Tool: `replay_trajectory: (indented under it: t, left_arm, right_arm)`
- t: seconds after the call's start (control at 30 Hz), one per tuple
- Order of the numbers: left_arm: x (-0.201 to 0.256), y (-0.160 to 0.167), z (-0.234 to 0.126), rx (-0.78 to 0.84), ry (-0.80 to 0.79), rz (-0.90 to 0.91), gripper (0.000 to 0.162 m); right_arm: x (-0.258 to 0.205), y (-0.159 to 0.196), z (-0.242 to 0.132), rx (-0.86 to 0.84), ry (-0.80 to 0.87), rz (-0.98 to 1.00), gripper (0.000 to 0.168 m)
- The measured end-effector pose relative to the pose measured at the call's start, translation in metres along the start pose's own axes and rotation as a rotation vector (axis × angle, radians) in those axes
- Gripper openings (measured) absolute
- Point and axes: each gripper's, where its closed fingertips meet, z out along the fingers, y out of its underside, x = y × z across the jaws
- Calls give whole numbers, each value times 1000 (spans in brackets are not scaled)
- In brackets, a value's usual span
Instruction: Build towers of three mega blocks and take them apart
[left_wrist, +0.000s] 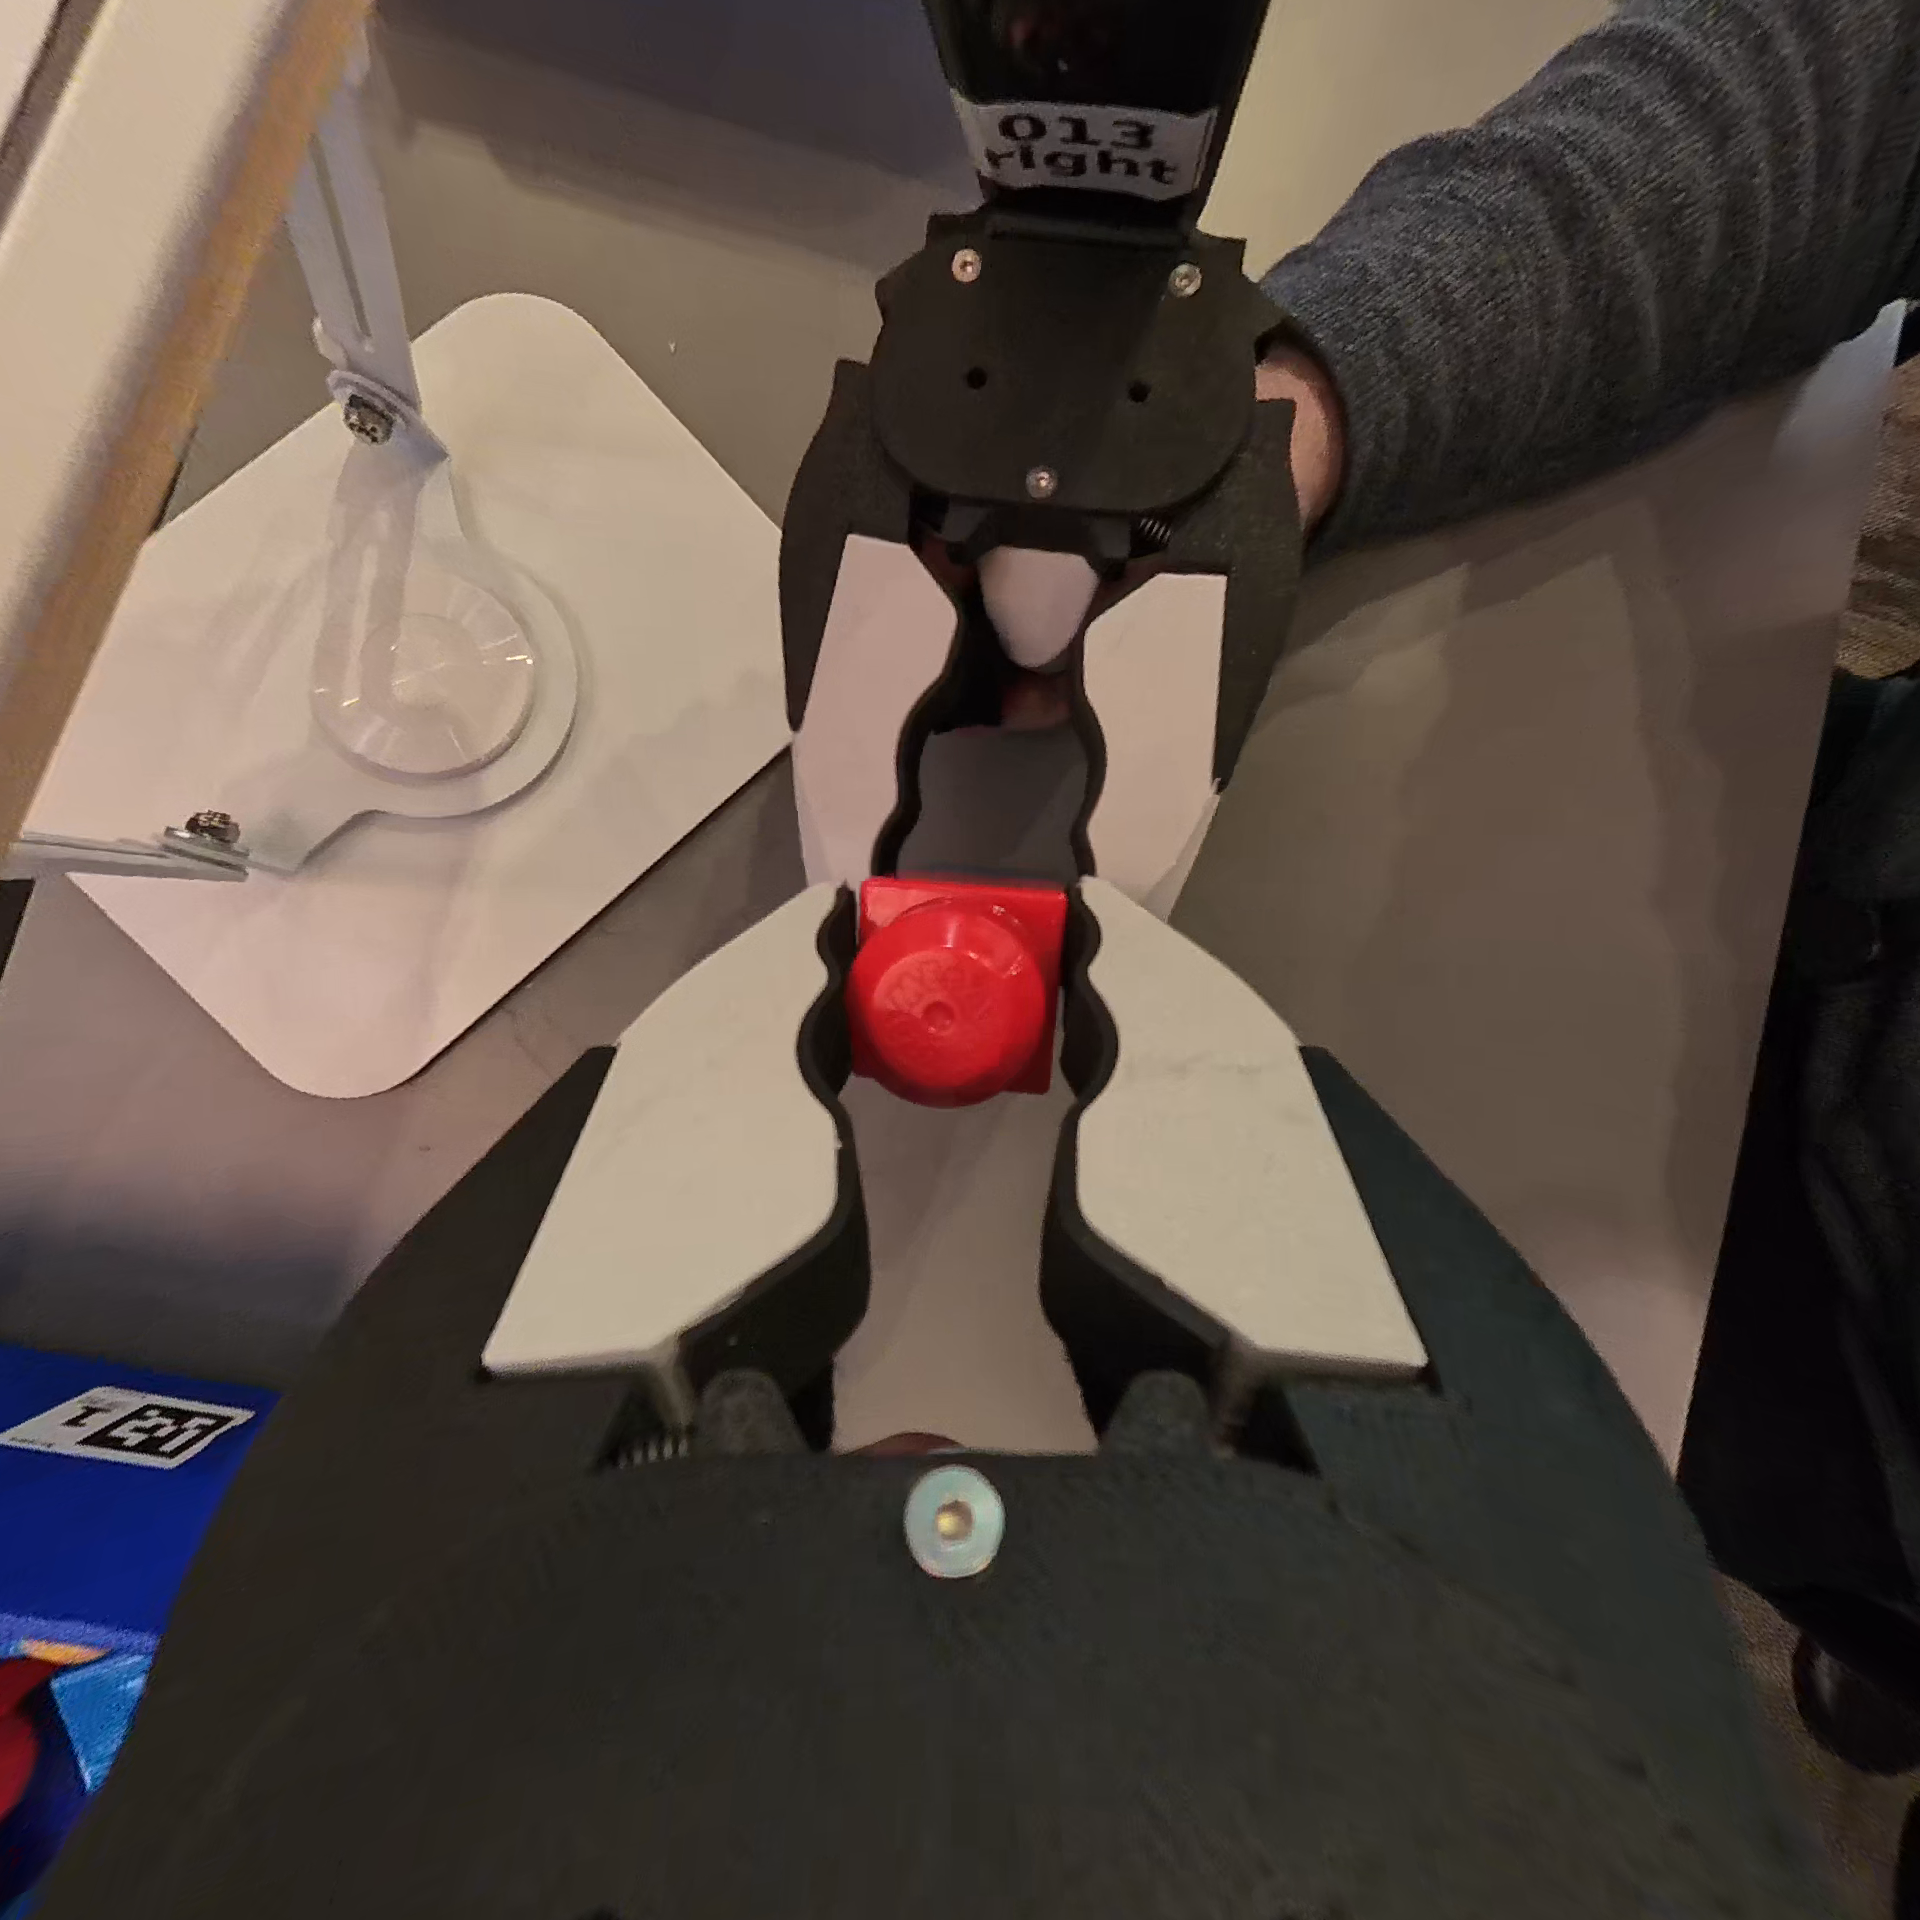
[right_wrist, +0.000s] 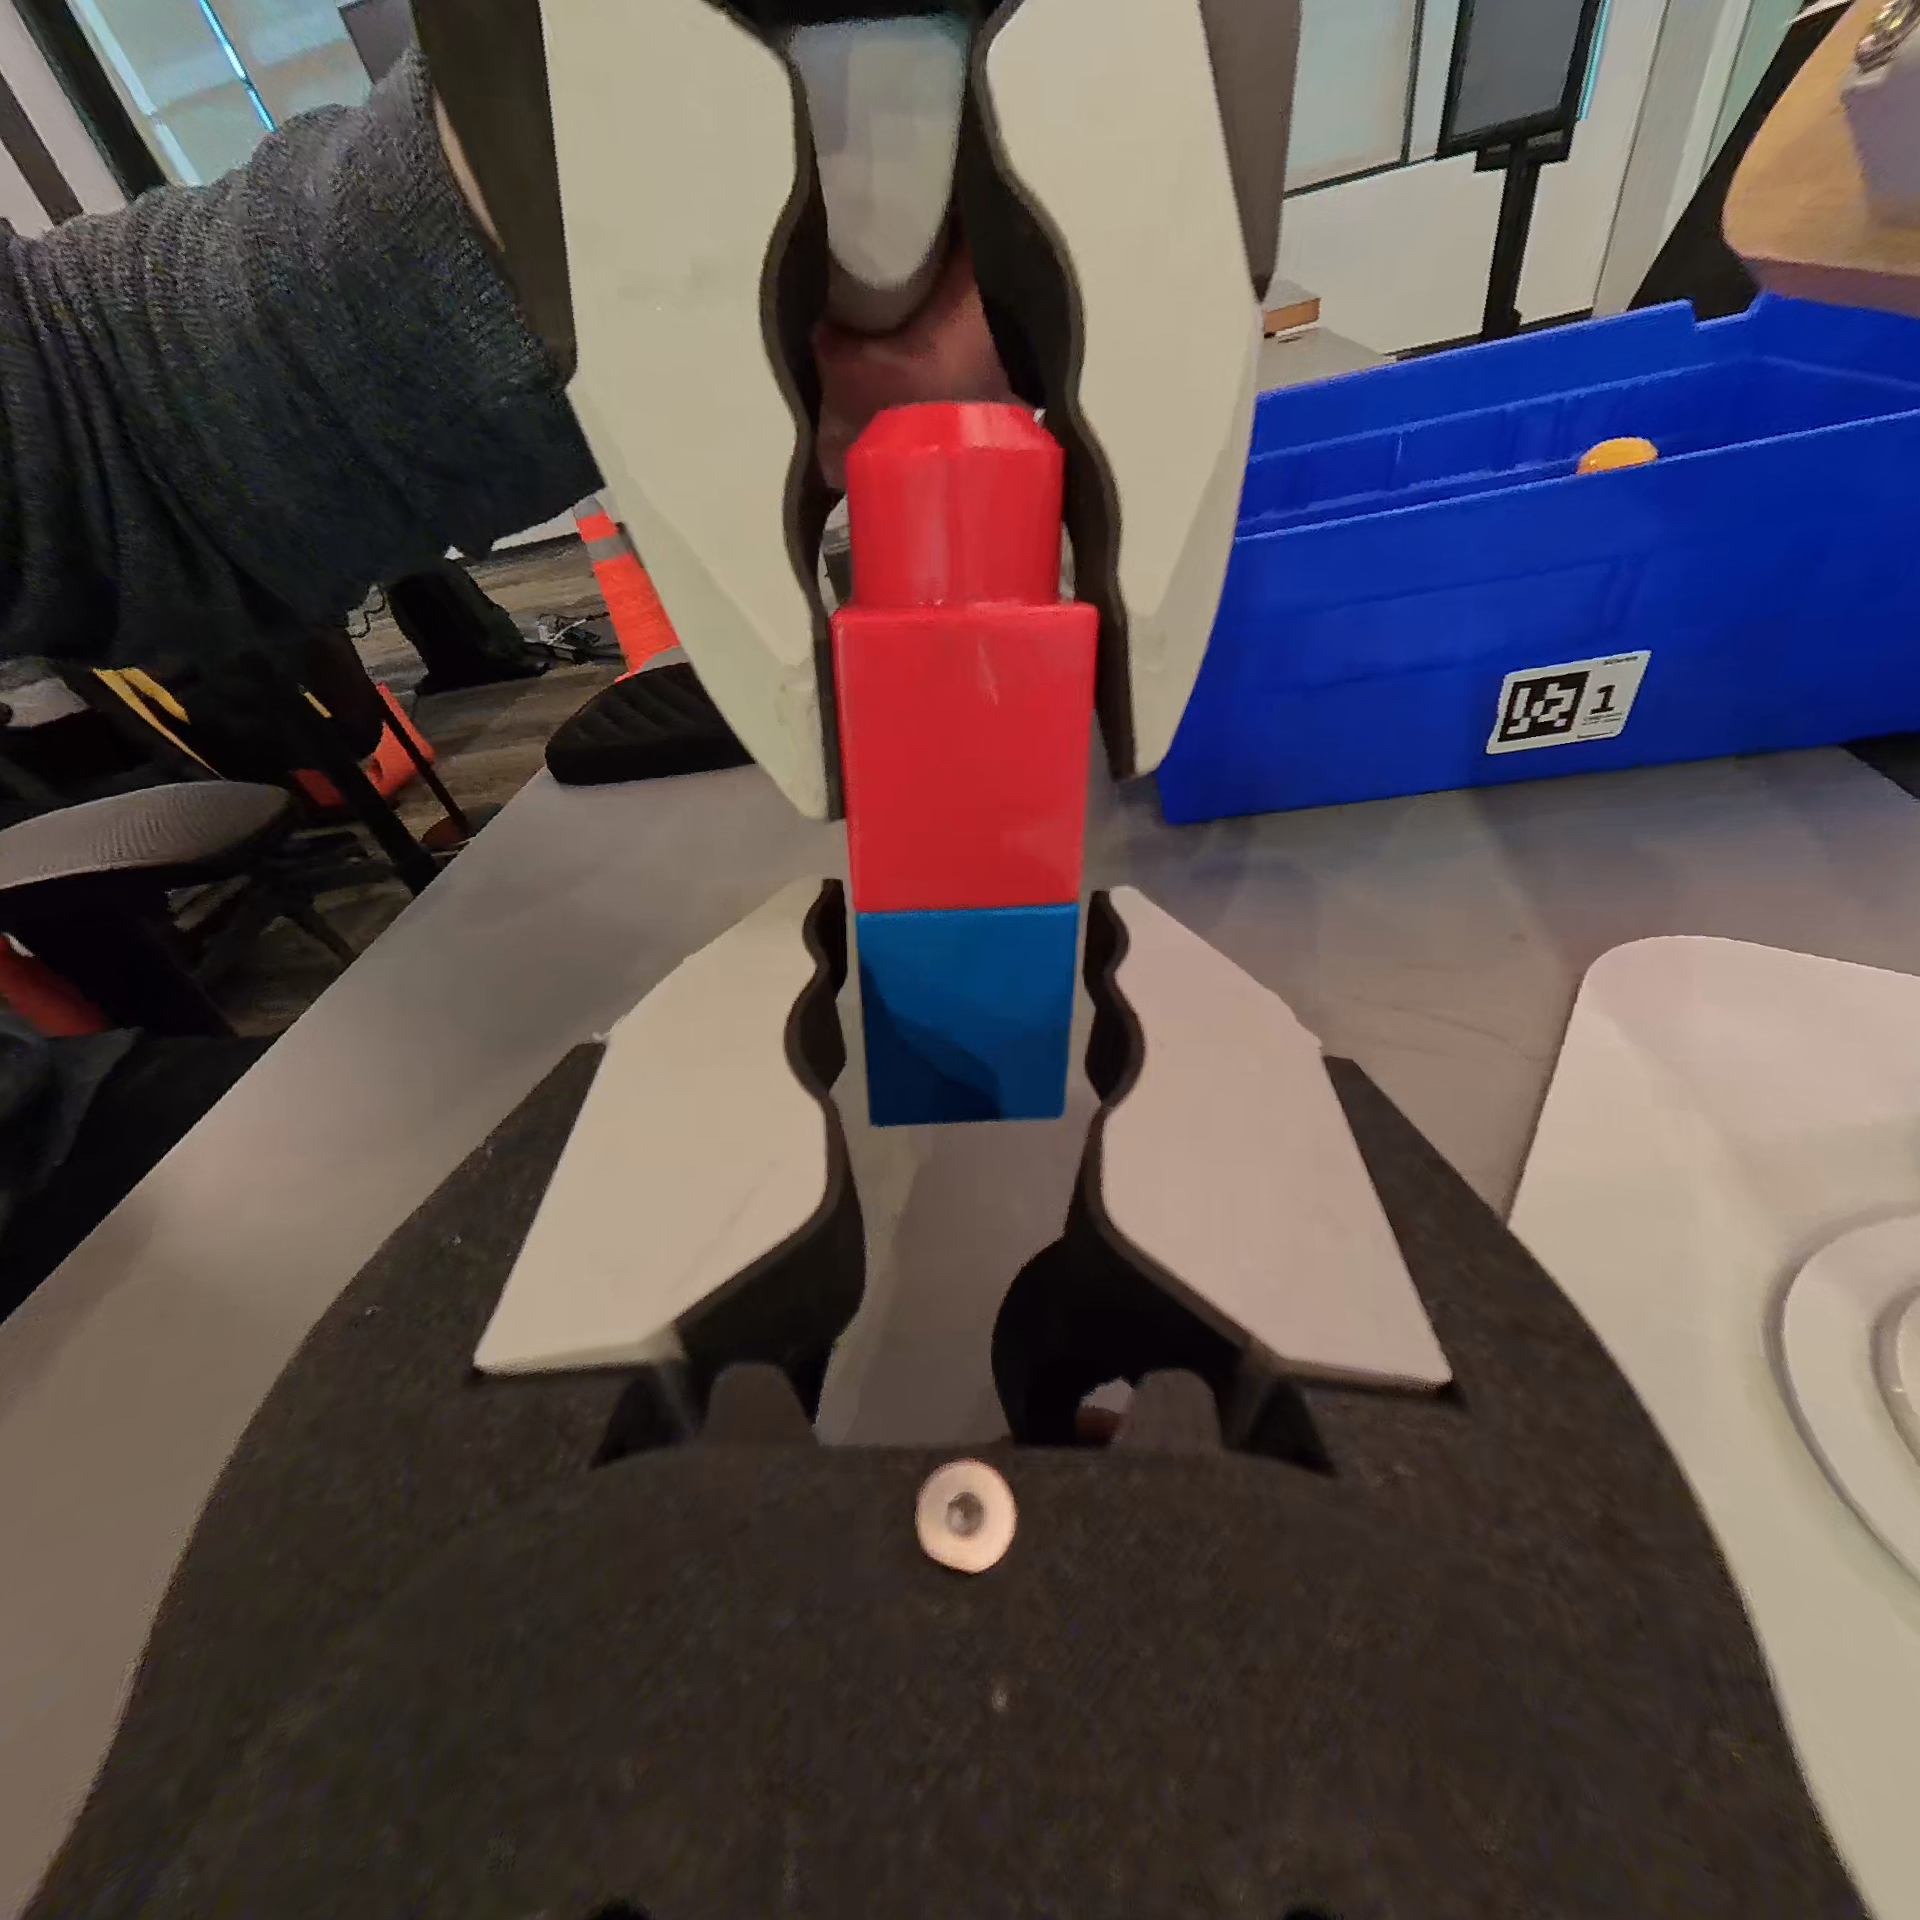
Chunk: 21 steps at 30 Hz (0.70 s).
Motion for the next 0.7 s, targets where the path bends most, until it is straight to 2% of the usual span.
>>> replay_trajectory:
  t: [0.1, 0.17, 0.7]
  left_arm:
    - [-2, -1, -4, -1, -2, -12, 37]
    - [0, -1, -5, -3, 17, -20, 37]
    - [7, -1, 3, -49, 16, 36, 36]
  right_arm:
    - [-2, 3, 2, -22, -9, -5, 43]
    - [-1, 2, 1, -16, -7, -1, 36]
    - [-6, 10, 5, -70, -15, -23, 35]
